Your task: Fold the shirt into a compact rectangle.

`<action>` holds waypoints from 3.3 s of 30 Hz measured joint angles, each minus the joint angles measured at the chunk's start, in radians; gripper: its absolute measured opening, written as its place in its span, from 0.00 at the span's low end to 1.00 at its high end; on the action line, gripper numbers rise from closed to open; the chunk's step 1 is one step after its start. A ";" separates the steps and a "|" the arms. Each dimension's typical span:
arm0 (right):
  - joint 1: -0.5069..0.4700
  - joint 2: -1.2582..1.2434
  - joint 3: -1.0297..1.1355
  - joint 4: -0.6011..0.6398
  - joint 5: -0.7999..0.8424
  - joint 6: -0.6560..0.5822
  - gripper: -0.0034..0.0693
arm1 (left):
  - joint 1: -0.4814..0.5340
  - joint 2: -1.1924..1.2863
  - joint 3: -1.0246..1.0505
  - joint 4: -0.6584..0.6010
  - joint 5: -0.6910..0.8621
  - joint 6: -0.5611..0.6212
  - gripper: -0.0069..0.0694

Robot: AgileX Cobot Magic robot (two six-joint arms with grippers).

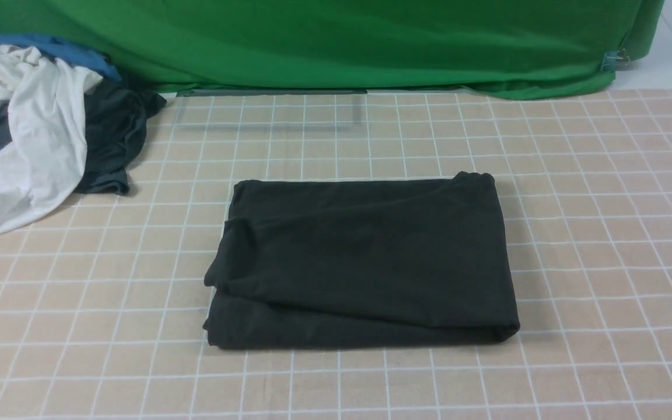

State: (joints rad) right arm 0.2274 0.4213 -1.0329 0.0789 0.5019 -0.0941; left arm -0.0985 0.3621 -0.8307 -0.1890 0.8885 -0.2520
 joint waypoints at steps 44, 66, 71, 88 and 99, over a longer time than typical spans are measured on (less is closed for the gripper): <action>0.000 -0.426 0.492 -0.002 -0.526 -0.040 0.27 | 0.023 -0.289 0.434 0.157 -0.574 -0.014 0.11; 0.000 -0.426 0.493 -0.002 -0.455 -0.040 0.32 | 0.118 -0.363 0.837 0.175 -0.649 -0.056 0.11; 0.000 -0.426 0.493 -0.002 -0.454 -0.040 0.32 | 0.118 -0.363 0.837 0.175 -0.649 -0.056 0.11; -0.017 -0.427 0.518 -0.002 -0.380 -0.087 0.37 | 0.118 -0.364 0.837 0.175 -0.647 -0.052 0.11; -0.306 -0.423 0.936 -0.003 -0.309 -0.120 0.37 | 0.118 -0.364 0.837 0.175 -0.646 -0.053 0.11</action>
State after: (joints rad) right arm -0.0788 -0.0016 -0.0971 0.0762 0.1932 -0.2137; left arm 0.0195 -0.0016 0.0062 -0.0138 0.2422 -0.3052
